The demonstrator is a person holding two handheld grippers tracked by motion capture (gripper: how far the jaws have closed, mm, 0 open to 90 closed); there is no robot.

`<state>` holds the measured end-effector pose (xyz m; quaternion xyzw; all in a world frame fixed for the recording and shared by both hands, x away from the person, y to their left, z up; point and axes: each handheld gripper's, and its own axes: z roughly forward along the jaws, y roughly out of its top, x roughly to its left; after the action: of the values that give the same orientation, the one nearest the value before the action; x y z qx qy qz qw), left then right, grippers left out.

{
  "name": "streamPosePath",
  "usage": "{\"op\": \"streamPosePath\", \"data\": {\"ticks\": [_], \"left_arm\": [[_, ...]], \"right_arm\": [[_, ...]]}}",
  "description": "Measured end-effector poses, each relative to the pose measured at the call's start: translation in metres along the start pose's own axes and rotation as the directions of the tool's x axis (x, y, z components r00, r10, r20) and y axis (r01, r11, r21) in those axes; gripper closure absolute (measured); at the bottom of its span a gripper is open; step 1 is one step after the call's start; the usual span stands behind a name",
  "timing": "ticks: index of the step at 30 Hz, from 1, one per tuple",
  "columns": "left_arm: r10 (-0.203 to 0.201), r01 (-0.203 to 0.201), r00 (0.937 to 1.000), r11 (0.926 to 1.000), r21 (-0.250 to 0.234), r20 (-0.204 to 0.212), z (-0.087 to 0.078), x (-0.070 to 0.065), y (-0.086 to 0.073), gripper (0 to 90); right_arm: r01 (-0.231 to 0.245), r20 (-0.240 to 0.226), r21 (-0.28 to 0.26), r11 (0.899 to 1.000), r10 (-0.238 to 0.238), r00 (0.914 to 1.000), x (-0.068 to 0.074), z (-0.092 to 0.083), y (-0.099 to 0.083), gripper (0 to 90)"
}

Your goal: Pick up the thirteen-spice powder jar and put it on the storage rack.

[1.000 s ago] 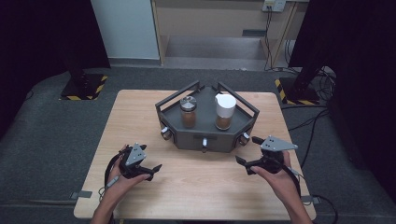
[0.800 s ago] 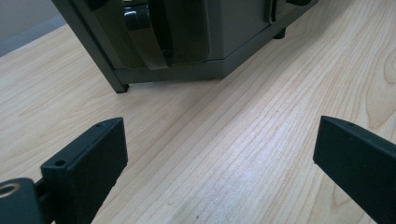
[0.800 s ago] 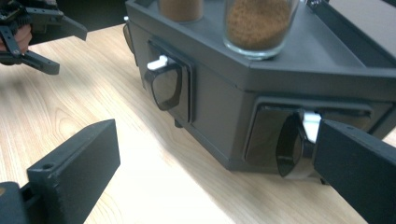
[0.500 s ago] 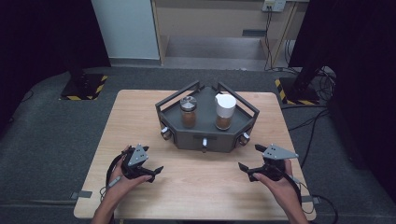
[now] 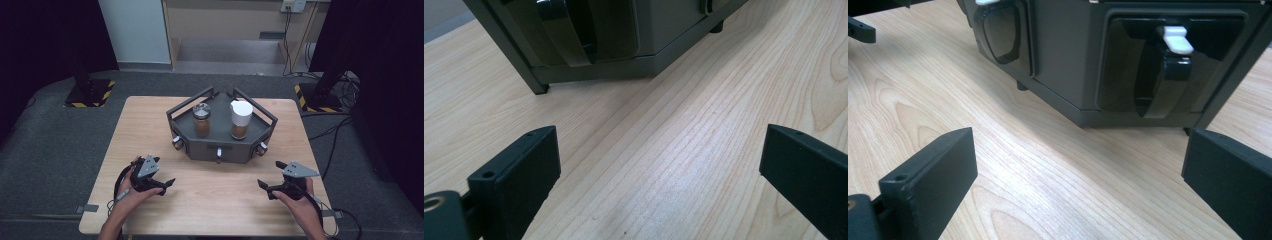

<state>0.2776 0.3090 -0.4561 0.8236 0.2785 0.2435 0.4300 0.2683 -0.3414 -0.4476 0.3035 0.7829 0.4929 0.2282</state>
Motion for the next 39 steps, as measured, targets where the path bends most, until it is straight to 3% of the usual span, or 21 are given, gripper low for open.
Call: {"op": "streamPosePath", "data": {"ticks": [15,39], "left_arm": [[0.026,-0.026,0.9996,0.9997,0.004,0.012,0.004,-0.002,0.004,2.1],[0.035,-0.035,0.9993,0.9992,0.016,0.014,0.006,-0.004,0.006,2.1]], "right_arm": [[-0.03,0.055,0.01,0.999,0.03,0.9981,0.0,-0.007,-0.01,1.7],[-0.047,0.081,0.024,0.999,0.045,0.9957,0.0,-0.009,-0.012,2.0]]}}
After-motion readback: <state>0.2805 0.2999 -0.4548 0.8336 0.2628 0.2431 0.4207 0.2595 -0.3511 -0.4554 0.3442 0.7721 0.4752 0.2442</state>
